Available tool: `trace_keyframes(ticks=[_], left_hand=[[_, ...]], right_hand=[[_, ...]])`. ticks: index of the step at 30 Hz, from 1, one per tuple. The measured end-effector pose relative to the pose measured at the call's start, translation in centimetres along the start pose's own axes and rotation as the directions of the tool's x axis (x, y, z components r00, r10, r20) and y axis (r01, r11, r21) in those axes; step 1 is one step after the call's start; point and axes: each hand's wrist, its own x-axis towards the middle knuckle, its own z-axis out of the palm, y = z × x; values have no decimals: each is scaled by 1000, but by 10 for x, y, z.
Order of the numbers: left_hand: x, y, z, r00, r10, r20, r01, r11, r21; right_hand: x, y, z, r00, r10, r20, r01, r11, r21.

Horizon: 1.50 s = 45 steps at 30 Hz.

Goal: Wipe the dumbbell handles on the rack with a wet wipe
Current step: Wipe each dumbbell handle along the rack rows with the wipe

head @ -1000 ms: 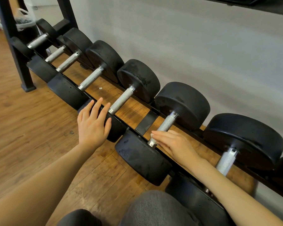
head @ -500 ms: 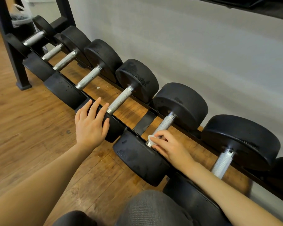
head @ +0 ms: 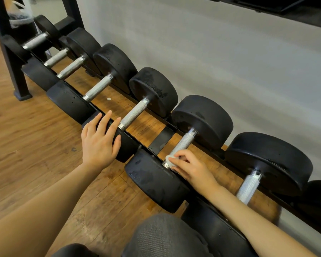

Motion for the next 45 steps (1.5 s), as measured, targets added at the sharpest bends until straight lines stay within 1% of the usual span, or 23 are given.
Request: trace_keyframes(ticks=[2,5,6,7,8,9,10,13,14,15,17,19,20,23,24,26,30,34,36,38,40,42,45], left_hand=[[0,0,0,1000,1,0,-1,1000,-2],[0,0,-1,1000,5,-2,-5,1000,-6],[0,0,-1,1000,4,-1,-4,1000,-7],[0,0,-1,1000,2,1,-2,1000,-9],[0,1,-2,1000,-1,2,1,1000,-12],[0,1,-2,1000,-1,3,1,1000,-14],[0,1,-2,1000,-2,5,2,1000,-15],[0,0,-1,1000,-1,15,1,1000,-12],[-1,0,-1,1000,-2,19,3,1000,-11],[-1,0,-1,1000,-4,24,5,1000,-10],[-1,0,-2,999,-10,32,10,1000,-7],[-1,0,-2,999,-14,42,14,1000,-1],[-1,1,-2,999,-14,49,14,1000,1],[-1,2,-4,997,-20,72,20,1000,5],[-1,2,-5,997,-21,78,20,1000,6],[0,2,-6,996,-25,90,25,1000,6],[0,4,-10,989,-41,142,41,999,4],[2,4,-15,982,-67,176,71,997,-20],[2,1,-19,982,-76,172,85,995,-44],[3,0,-22,983,-60,172,73,994,-75],[5,-6,-24,983,-71,167,77,996,-34],[13,-10,-24,970,-121,210,123,992,1],[25,-10,-19,936,-189,295,208,978,-32]], right_hand=[[-1,0,3,1000,23,-11,-22,996,82],[-1,2,5,1000,-7,23,7,999,33],[1,3,5,999,47,25,-48,997,60],[1,7,6,998,65,-4,-64,997,48],[2,11,8,999,43,-21,-44,999,-20],[2,13,8,999,22,-27,-23,999,-30],[2,16,7,998,42,-40,-42,999,0],[4,14,5,980,122,-158,-109,990,91],[4,15,6,978,101,-184,-87,993,83],[4,14,7,981,75,-178,-63,996,70],[3,10,12,995,-11,-104,8,1000,-29],[2,9,14,997,-69,-44,67,997,-45],[1,11,13,997,-57,-51,54,997,-50],[6,10,7,984,49,-169,-54,998,-28],[8,12,6,980,64,-189,-71,997,-32],[9,16,5,978,66,-198,-76,996,-44],[14,15,4,980,8,-199,-32,992,-120],[46,1,3,967,-56,-247,17,987,-157],[69,-7,6,971,-64,-231,31,989,-145],[90,-9,7,973,-61,-221,23,985,-171],[112,-10,14,977,-77,-197,31,973,-227],[132,-10,22,983,-79,-167,32,963,-266],[158,-7,34,988,-72,-139,31,961,-276]])
